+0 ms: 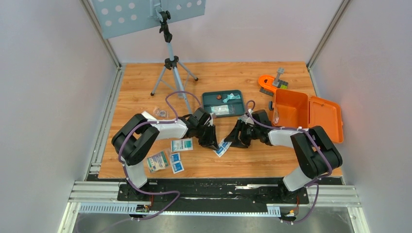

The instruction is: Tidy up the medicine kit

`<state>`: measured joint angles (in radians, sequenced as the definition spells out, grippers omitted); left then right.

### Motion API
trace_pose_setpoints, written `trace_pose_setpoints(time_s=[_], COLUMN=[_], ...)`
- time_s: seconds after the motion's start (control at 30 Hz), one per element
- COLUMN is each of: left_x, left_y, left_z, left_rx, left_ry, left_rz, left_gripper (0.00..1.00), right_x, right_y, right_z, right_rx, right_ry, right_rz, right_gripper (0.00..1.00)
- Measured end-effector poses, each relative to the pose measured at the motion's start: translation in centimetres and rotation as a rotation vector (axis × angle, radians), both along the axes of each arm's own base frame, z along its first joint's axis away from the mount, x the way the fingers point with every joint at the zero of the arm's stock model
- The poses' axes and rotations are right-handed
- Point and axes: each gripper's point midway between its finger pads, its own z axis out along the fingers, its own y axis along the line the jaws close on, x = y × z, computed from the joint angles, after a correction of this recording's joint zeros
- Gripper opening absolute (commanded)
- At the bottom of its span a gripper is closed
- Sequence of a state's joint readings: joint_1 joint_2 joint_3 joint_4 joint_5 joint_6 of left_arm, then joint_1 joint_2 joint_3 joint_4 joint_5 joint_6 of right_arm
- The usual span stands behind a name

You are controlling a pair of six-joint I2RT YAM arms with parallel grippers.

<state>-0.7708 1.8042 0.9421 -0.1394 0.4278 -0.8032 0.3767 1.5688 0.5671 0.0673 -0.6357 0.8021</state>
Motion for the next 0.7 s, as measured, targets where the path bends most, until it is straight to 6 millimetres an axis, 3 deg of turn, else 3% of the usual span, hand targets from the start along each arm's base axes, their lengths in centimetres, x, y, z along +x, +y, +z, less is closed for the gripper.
trace_pose_setpoints(time_s=[0.5, 0.7], left_x=[-0.03, 0.01], left_y=[-0.04, -0.04], left_z=[0.06, 0.13], left_rx=[0.004, 0.015], left_ry=[0.0, 0.004], left_rz=[-0.016, -0.025], left_gripper=[0.24, 0.24], right_x=[-0.57, -0.32], right_y=[0.64, 0.54], right_z=[-0.58, -0.76], right_rx=[0.133, 0.12], right_ry=[0.064, 0.062], right_rz=[-0.103, -0.124], right_gripper=[0.36, 0.22])
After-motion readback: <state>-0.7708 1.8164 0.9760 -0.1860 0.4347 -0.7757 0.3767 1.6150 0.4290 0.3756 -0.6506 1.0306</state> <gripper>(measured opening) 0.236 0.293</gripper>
